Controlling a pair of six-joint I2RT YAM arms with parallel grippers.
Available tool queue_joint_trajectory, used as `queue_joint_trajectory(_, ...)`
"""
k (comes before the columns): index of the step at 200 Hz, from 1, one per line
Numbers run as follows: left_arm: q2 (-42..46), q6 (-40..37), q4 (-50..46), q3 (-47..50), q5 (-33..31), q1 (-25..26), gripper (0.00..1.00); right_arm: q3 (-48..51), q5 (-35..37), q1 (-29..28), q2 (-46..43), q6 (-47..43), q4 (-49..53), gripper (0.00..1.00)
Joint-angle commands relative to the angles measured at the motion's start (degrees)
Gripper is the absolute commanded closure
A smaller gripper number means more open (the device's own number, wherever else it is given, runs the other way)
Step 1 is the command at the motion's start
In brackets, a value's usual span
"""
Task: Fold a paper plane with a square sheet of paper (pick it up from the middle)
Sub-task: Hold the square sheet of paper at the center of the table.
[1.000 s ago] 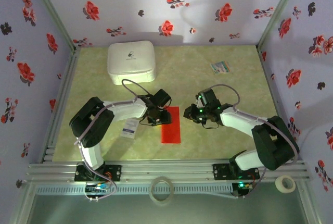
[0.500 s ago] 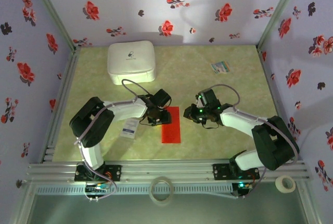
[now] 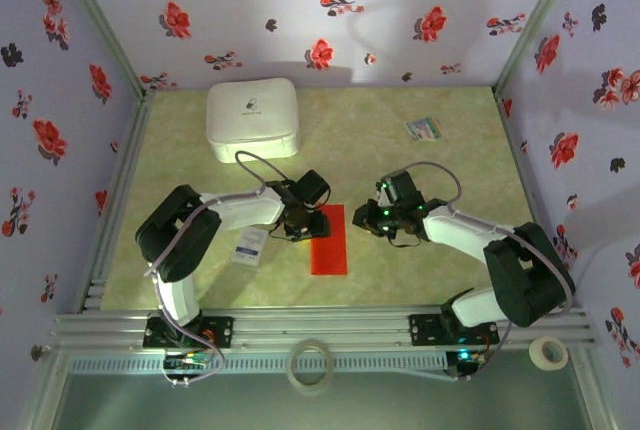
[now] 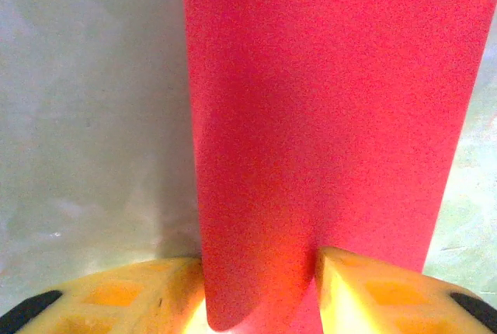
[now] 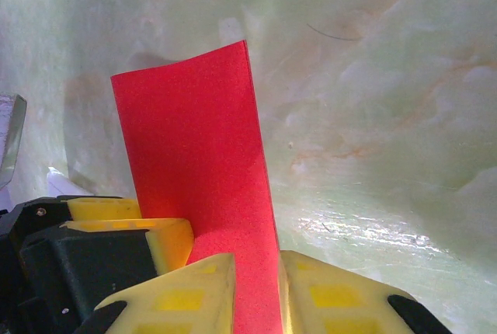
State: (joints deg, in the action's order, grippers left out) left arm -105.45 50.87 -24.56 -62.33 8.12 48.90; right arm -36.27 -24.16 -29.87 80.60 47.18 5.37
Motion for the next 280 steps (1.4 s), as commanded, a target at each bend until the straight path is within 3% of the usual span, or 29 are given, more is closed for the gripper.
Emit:
queue_joint_trajectory(1,-9.15,-1.55,1.66,3.79,-7.12,-1.14,0.53,-0.17,-0.57,-0.79,0.7,1.07,-1.41,0.78)
queue_joint_trajectory(49,-9.45,-1.48,1.87,3.87,-7.23,-1.11,0.53,-0.74,-0.79,-1.62,1.4,1.25,-1.46,0.8)
queue_joint_trajectory(132,-9.43,-1.11,2.04,3.93,-7.33,-1.09,0.53,-2.89,-1.67,-6.01,7.22,2.99,-5.41,0.98)
queue_joint_trajectory(246,-9.53,-0.91,2.46,4.4,-7.04,-1.09,0.54,-2.77,-2.03,-8.54,14.6,3.32,-6.99,0.99)
queue_joint_trajectory(280,-9.22,-0.64,2.56,4.31,-7.06,-1.16,0.53,-0.72,1.03,-8.45,15.35,0.93,-4.08,0.99)
